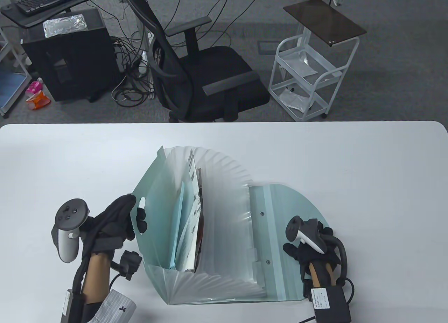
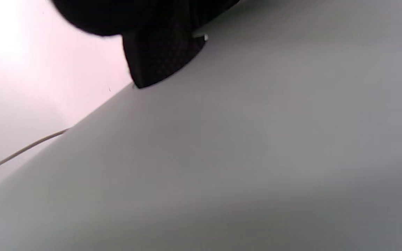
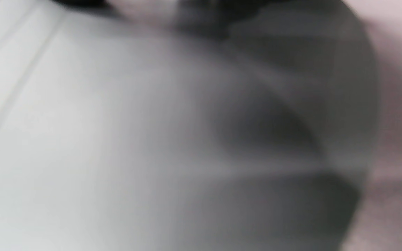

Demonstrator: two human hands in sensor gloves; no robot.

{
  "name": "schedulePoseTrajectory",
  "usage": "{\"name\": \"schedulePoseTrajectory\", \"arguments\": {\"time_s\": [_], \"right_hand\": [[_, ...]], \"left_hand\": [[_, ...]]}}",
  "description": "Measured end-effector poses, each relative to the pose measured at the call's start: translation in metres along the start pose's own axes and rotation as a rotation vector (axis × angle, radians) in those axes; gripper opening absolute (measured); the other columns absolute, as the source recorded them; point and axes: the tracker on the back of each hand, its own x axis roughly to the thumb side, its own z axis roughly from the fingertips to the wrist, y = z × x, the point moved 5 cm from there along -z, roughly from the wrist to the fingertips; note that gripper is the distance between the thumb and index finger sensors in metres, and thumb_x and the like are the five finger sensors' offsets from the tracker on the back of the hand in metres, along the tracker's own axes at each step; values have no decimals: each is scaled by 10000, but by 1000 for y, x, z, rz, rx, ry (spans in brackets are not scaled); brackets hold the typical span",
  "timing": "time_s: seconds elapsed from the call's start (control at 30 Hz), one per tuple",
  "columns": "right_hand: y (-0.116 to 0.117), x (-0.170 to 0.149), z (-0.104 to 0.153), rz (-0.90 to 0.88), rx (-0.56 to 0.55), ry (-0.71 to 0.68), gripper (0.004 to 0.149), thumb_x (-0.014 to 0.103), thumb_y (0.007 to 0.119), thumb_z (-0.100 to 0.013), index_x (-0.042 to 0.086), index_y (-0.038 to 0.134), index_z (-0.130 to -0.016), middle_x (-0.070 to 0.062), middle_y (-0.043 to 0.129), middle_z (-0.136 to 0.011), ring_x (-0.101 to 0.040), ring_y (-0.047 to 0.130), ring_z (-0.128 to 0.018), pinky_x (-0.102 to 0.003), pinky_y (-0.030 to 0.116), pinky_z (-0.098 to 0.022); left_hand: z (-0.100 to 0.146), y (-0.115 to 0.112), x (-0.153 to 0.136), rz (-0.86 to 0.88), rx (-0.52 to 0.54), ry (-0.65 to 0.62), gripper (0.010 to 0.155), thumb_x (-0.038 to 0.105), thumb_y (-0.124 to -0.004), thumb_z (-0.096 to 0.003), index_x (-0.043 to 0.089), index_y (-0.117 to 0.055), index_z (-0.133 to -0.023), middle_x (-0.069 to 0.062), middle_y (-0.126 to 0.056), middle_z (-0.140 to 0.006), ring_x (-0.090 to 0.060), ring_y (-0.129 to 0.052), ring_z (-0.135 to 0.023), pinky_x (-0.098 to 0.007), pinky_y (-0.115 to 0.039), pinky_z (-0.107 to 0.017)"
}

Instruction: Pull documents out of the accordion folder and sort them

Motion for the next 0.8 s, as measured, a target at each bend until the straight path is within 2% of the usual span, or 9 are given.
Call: {"name": "schedulePoseTrajectory", "arguments": {"time_s": [0.2,0.33,0.4,0.5,0.6,0.8], "right_hand": [[-9,-1,1,-25,40,-11,883,568,491,-388,78,77,-994,-282,127,-1069,-582,231,-957,-660,396,-719],[-37,-4,10,16,116,46,889,552,581,-411,36,179,-1014,-297,268,-1074,-535,469,-947,-599,550,-695],[-59,-3,21,73,122,87,834,533,600,-418,40,299,-1019,-284,414,-1061,-481,633,-903,-544,649,-662],[-111,13,49,102,35,95,761,496,630,-429,63,398,-1010,-253,536,-1037,-446,736,-848,-507,709,-625],[-162,46,89,110,-54,22,693,463,647,-442,81,474,-994,-225,629,-1007,-412,813,-792,-469,758,-589],[-221,131,167,72,-167,-288,562,370,673,-470,105,578,-956,-188,760,-935,-346,924,-691,-399,843,-510]], "left_hand": [[4,2,1,-62,45,-1,673,532,-491,-681,34,-541,-1130,-215,-845,-862,-219,-1034,-461,-351,-837,-278],[4,-1,2,-51,29,-9,664,545,-502,-676,74,-534,-1143,-208,-832,-880,-219,-1027,-456,-347,-833,-282],[3,-3,3,-49,22,-18,671,555,-505,-672,79,-538,-1144,-203,-830,-883,-216,-1024,-454,-348,-831,-286],[4,-7,7,-68,23,-31,675,561,-509,-669,81,-543,-1143,-200,-830,-884,-216,-1022,-451,-348,-830,-287],[4,-10,10,-99,31,-48,678,564,-508,-667,81,-544,-1141,-197,-833,-881,-210,-1022,-442,-345,-829,-285],[5,-11,12,-114,39,-58,679,565,-505,-668,79,-542,-1139,-191,-836,-879,-203,-1020,-437,-341,-829,-285]]}}
